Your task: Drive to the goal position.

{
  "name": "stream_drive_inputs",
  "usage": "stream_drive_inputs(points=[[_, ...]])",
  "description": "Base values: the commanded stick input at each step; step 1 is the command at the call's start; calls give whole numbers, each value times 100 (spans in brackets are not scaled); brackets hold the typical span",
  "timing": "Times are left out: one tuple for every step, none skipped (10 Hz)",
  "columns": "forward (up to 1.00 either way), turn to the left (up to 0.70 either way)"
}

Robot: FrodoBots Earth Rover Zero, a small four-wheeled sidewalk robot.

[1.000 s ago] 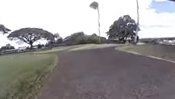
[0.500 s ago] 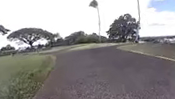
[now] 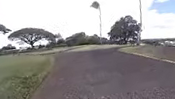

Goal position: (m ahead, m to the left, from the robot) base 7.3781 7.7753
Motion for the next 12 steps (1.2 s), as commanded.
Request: stream_drive_inputs(points=[[70, 0], [70, 0], [70, 0], [70, 0], [70, 0], [70, 0], [70, 0], [70, 0], [70, 0], [70, 0], [70, 0], [70, 0]])
